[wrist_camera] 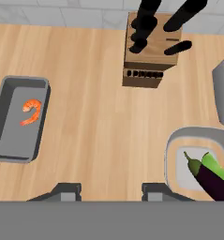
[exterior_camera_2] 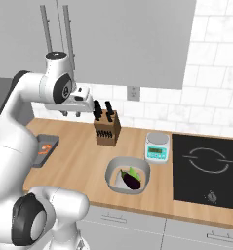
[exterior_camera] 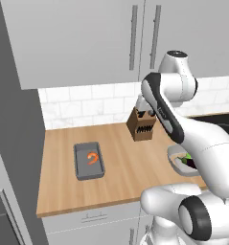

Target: Take the meat container that has the shrimp and place it on the second highest rack of the freezer. Then take the vegetable container that has the eggplant and lemon wedge and place it on the highest rack of the freezer.

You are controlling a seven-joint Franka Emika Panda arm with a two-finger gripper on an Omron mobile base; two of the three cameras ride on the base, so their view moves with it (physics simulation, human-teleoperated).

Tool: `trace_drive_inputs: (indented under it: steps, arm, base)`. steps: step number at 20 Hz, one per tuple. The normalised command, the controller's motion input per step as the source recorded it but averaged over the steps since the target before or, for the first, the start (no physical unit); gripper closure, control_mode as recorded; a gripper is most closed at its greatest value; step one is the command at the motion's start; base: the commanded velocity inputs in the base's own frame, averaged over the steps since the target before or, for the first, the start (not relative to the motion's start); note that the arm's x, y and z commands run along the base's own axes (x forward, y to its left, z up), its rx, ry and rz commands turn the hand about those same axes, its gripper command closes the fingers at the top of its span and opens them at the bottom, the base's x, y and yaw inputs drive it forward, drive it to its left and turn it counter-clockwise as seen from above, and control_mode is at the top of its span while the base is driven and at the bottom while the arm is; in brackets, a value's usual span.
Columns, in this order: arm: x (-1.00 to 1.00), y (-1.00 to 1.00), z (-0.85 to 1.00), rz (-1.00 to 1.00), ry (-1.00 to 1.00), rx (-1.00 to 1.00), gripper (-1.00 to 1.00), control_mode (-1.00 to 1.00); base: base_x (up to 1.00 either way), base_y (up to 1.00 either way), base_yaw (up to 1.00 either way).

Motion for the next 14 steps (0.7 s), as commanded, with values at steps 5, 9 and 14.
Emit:
trace_drive_inputs:
  steps: [5,9,14]
  arm:
    - [-0.20,-0.10,0.00,-0.02,-0.02,0.01,-1.00,-1.00]
    - [-0.22,-0.48,-0.04,-0.10,0.00,0.07,-1.00,-1.00]
    - [-0.14,-0.82,-0.25,-0.15,0.01,0.10,-1.00,-1.00]
  base:
    - [0.00,0.00,0.00]
    - [0.00,0.00,0.00]
    - [0.00,0.00,0.00]
